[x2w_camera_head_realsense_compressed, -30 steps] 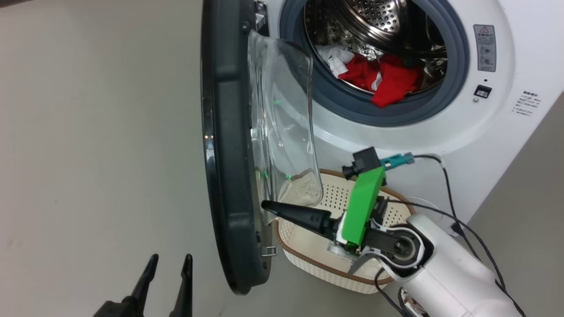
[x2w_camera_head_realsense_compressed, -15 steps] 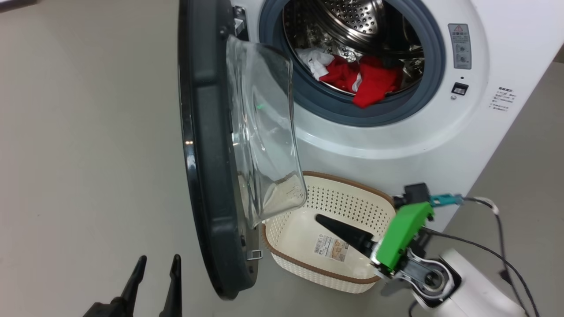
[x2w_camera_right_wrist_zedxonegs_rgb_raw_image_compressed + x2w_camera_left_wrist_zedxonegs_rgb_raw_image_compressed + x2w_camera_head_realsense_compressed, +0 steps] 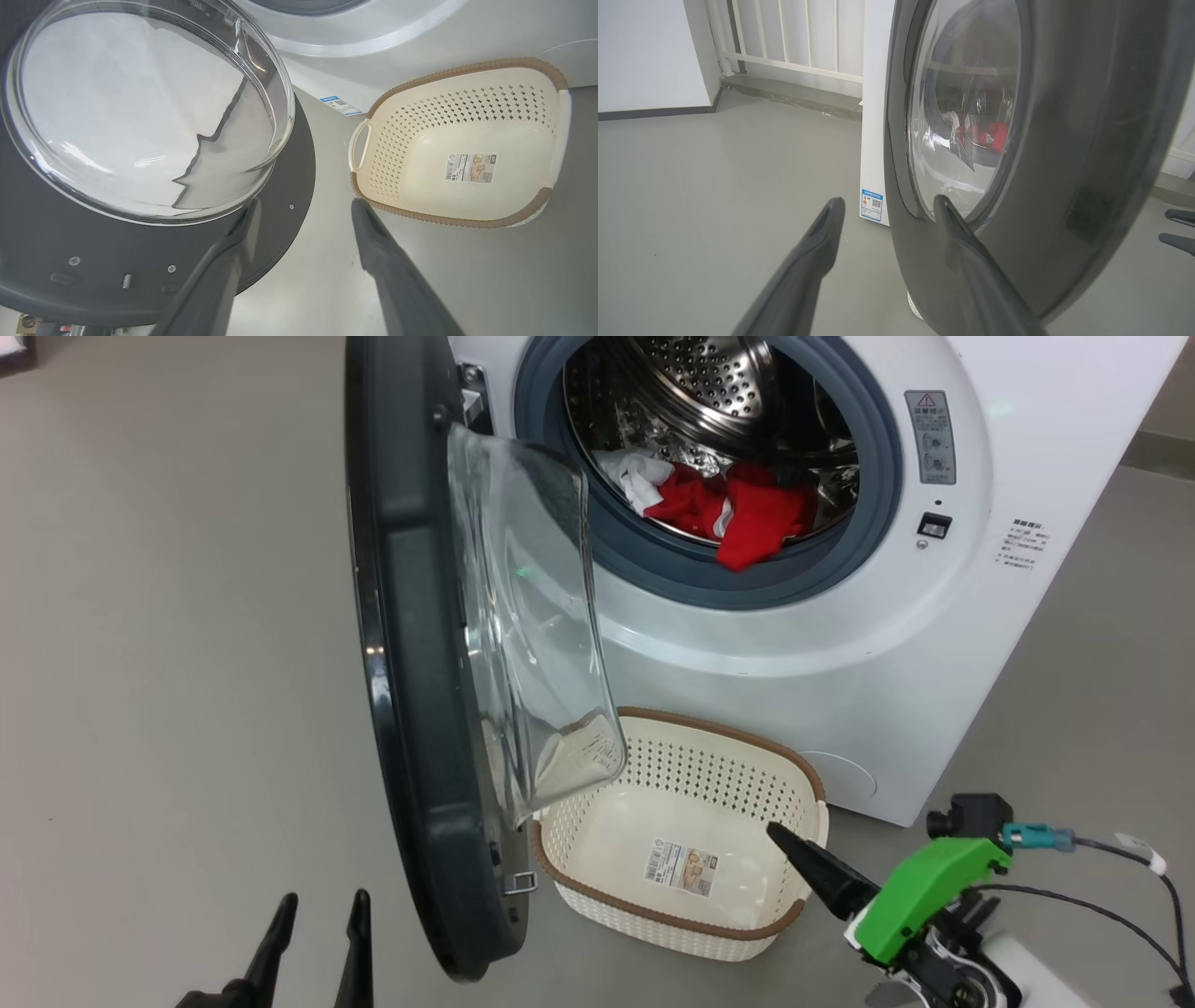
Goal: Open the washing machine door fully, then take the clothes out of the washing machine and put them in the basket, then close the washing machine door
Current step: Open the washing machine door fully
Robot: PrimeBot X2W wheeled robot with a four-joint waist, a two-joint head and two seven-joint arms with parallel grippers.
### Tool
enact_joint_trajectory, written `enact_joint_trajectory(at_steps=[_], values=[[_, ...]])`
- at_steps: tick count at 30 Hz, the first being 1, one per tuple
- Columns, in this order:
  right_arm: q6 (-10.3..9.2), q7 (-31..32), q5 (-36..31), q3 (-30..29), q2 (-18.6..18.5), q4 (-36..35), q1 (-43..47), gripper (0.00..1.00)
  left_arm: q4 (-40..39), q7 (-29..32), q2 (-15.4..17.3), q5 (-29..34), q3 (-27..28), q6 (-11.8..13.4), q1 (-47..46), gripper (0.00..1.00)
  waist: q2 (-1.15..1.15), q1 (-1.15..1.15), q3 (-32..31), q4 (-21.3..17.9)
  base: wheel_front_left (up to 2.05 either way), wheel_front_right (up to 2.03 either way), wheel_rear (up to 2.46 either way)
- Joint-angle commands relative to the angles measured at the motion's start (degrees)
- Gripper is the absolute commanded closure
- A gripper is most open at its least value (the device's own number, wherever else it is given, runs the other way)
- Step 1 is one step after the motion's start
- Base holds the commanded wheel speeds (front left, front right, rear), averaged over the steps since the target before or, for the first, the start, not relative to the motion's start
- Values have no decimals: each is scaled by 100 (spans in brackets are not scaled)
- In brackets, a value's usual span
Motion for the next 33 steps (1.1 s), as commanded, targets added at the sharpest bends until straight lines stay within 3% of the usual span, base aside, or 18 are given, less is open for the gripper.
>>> enact_joint_trajectory(at_steps=[1, 12, 20, 33], values=[[32, -178, -90, 90, -75, -180, 61, 0, -98, -69, 62, 36, 218, -60, -71, 0, 0, 0, -16, -9, 0, 0, 0], [32, -1775, -1267, 755, -476, -190, 191, 0, -74, -69, 62, 59, 302, -80, 25, 0, 0, 0, -99, -90, 0, 0, 0], [32, -2142, -2011, 998, -519, -172, 43, 0, -71, -69, 62, 50, 297, -69, -4, 0, 0, 0, -47, -139, 0, 0, 0], [32, -2162, -4768, -929, -14, -954, 733, 0, -101, -69, 62, 39, 270, -50, -84, 0, 0, 0, 49, -125, 0, 0, 0]])
